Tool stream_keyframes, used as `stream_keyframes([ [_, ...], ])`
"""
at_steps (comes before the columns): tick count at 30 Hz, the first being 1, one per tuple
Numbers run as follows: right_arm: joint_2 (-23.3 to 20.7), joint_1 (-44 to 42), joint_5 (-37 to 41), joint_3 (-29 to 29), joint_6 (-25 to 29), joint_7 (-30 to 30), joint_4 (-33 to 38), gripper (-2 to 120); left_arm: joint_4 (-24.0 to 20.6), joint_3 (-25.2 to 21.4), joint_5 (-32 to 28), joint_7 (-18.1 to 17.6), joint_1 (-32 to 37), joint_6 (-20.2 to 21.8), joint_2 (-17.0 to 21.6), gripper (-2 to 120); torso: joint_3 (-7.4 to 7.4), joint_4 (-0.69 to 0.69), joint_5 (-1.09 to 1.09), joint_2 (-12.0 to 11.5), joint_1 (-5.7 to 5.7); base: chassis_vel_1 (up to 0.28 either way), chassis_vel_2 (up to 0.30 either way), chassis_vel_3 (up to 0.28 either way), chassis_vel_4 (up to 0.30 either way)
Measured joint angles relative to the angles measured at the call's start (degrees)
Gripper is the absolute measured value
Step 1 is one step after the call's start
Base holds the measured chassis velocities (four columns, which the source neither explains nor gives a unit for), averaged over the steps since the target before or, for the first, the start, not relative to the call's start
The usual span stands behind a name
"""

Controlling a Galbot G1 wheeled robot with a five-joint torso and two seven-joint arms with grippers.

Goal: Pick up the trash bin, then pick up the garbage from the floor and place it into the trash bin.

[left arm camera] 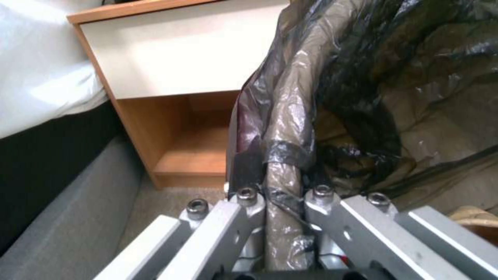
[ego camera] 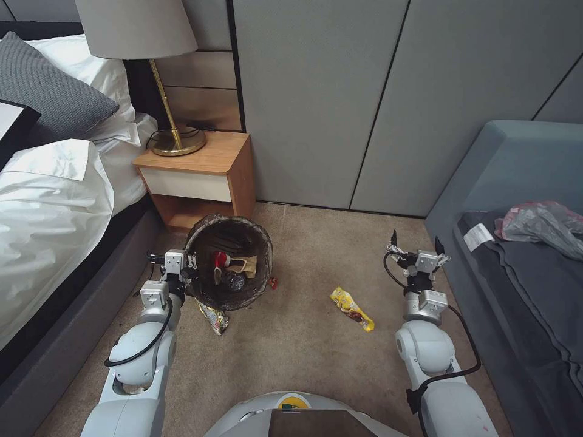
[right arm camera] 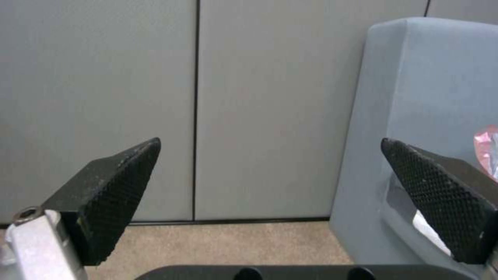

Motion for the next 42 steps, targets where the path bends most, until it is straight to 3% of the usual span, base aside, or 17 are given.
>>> stream_keyframes([
  [42,0.0,0.0,0.0,0.0,0.0,0.0,0.0,100,0.0,0.0,0.0,0.0,0.0,0.0,0.0,3,0.0,0.0,0.0,0.0,0.0,0.0,0.0,0.0,0.0],
])
